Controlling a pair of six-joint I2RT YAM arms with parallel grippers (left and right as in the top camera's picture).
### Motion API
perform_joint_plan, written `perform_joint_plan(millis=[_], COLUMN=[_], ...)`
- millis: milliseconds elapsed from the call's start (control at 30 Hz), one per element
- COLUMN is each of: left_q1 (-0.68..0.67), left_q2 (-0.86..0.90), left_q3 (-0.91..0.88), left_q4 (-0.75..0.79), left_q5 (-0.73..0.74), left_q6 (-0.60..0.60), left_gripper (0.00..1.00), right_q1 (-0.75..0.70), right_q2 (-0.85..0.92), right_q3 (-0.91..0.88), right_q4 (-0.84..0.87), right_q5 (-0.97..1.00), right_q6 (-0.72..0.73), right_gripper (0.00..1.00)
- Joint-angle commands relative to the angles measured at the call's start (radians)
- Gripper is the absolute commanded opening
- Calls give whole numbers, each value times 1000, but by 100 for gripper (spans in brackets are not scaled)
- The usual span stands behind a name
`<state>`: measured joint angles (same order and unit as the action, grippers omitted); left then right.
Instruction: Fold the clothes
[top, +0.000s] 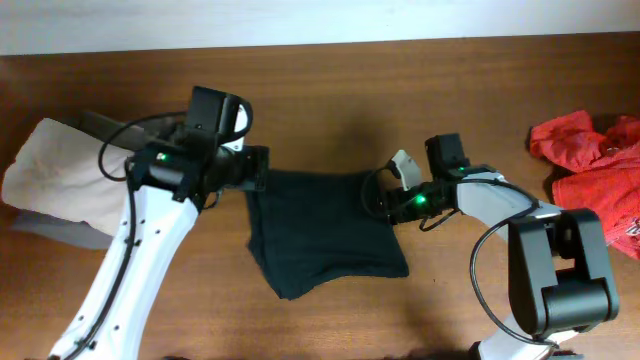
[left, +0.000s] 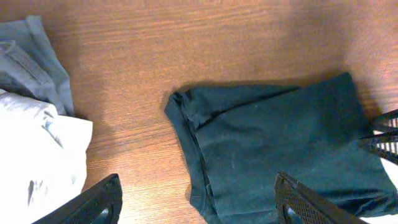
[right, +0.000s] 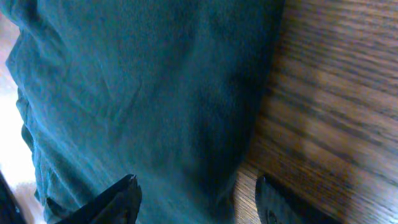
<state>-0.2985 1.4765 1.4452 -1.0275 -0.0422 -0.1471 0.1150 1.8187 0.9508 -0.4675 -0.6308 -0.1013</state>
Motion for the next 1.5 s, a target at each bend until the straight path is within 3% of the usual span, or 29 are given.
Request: perform_joint_plan(millis=[0,133,300,367,400,433,633,1000,1200,1467], left_q1=[7,7,7,7,7,7,7,7,7,7], left_q2=[-42,-66,-80,-86,-90,-90,-92,-92,-92,-92], left_q3=[21,21,21,21,21,21,21,21,21,21], left_q4=[-3,-2,-3,-10,-17,-21,-29,-29,-29,-29], left_q5=[-6,-7,-7,-7,-7,-7,-7,-7,-7,-8], left_q6=[-2,-2,-2,-2,-2,-2,-2,-2,-2,-2], left_gripper=[78,79,79,79,79,79,79,79,80,80], right_q1=[5,16,74,108,113,111,71,43,93,308], right_q2=[22,23,23,23,23,23,7,-90,-90,-82], right_q3=[-6,-7,-7,-6,-6,-6,18,335,478,494], right_q4=[0,-1,0,1,-3,-8,-96,-594,-721,-707], right_q5=[-11,-16,-16,8,50,76,198,647,620,544], right_q6=[-14,-15,-19,-18,-8,13,89,166,193,281], right_gripper=[64,54,53,45,28,23,5,4,4,5])
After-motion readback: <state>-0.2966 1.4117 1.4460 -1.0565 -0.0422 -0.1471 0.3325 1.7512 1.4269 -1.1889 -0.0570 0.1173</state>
